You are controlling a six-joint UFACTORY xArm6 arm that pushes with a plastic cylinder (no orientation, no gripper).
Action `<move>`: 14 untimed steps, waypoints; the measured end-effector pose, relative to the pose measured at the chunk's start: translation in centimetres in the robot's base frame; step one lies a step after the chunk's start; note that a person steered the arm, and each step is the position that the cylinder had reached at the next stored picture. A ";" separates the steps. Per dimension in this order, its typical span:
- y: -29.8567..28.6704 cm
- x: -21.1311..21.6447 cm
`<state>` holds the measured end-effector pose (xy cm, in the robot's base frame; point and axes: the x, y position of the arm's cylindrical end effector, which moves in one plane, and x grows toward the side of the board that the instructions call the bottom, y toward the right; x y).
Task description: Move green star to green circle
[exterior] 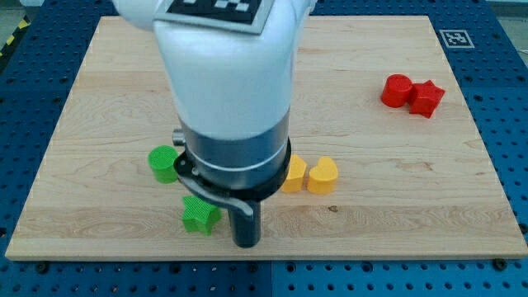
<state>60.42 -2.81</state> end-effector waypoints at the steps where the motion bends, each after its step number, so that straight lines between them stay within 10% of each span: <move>1: -0.4 -0.1; 14: -9.1 -1.0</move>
<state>59.37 -11.91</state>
